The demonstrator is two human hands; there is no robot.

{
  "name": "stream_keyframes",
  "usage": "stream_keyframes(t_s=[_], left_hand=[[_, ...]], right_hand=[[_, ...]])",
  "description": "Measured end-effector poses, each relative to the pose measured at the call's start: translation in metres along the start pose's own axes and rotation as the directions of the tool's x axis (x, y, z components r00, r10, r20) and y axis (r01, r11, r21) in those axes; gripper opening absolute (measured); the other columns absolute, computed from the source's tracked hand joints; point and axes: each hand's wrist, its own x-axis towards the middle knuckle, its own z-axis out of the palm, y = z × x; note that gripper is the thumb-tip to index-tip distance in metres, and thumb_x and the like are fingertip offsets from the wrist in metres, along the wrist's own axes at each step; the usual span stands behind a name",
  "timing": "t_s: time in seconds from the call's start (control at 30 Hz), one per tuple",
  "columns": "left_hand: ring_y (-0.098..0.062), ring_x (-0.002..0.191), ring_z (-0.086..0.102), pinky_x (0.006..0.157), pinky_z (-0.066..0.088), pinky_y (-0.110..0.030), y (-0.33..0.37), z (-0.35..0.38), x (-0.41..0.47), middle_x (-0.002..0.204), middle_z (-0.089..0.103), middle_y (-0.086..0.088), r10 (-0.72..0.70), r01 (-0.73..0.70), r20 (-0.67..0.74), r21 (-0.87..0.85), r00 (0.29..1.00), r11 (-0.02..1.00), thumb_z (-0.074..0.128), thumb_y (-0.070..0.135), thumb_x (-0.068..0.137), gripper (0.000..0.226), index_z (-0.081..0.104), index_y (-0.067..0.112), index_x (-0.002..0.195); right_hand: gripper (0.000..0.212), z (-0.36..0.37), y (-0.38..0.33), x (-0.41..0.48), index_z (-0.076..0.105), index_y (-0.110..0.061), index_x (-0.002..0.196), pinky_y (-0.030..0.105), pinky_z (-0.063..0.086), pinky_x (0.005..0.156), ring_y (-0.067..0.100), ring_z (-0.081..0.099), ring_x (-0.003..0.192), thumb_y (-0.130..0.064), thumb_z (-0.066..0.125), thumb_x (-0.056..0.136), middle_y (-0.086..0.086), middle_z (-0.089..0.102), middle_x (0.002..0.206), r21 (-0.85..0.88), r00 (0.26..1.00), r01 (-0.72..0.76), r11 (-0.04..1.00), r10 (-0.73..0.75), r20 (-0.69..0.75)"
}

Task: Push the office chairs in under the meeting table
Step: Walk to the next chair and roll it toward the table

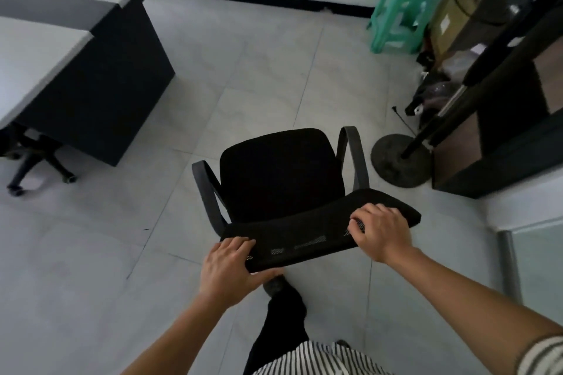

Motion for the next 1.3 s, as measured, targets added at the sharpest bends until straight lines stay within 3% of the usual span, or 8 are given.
stream_keyframes(t_s=[0.33,0.6,0.77,1.0,1.3], left_hand=[[-0.011,0.109,0.049,0.098,0.037,-0.03,-0.057,-0.056,0.124,0.117,0.055,0.013,-0.113,0.112,0.001,-0.071,0.994,0.991,0.026,0.094,0.06,0.094,0.051,0.03,0.125],[-0.012,0.097,0.055,0.086,0.043,-0.03,-0.121,-0.095,0.219,0.105,0.061,0.01,-0.203,0.2,-0.081,-0.04,0.976,0.979,0.028,0.092,0.063,0.086,0.059,0.029,0.111],[-0.011,0.096,0.055,0.085,0.044,-0.029,-0.167,-0.121,0.289,0.105,0.061,0.012,-0.317,0.314,-0.096,-0.047,0.944,0.948,0.023,0.093,0.062,0.088,0.059,0.03,0.112],[-0.011,0.108,0.052,0.094,0.04,-0.03,-0.223,-0.161,0.371,0.117,0.058,0.013,-0.456,0.45,-0.087,-0.076,0.886,0.89,0.017,0.094,0.06,0.096,0.054,0.03,0.122],[-0.012,0.093,0.058,0.084,0.045,-0.029,-0.274,-0.186,0.457,0.102,0.064,0.01,-0.556,0.541,-0.14,-0.134,0.819,0.83,0.027,0.094,0.062,0.089,0.063,0.028,0.11]], right_hand=[[0.037,-0.032,-0.051,0.19,0.064,-0.029,0.111,0.034,0.038,0.094,0.013,0.055,0.106,-0.045,0.039,0.089,-0.008,0.064,0.113,-0.003,0.987,0.098,0.995,-0.097,0.125],[0.034,-0.04,-0.112,0.337,0.069,-0.028,0.101,0.035,0.039,0.089,0.016,0.059,0.098,-0.045,0.042,0.087,-0.006,0.067,0.104,0.014,0.975,0.205,0.979,-0.206,0.085],[0.042,-0.049,-0.161,0.446,0.069,-0.028,0.098,0.035,0.039,0.089,0.016,0.059,0.094,-0.048,0.035,0.085,-0.006,0.068,0.1,0.027,0.949,0.308,0.951,-0.309,0.063],[0.045,-0.072,-0.233,0.579,0.067,-0.026,0.102,0.036,0.036,0.093,0.018,0.058,0.1,-0.054,0.035,0.088,-0.003,0.066,0.105,0.021,0.876,0.455,0.89,-0.452,0.172],[0.036,-0.081,-0.29,0.708,0.067,-0.029,0.1,0.036,0.037,0.09,0.015,0.057,0.097,-0.047,0.037,0.088,-0.007,0.066,0.103,-0.039,0.822,0.554,0.832,-0.538,0.185]])
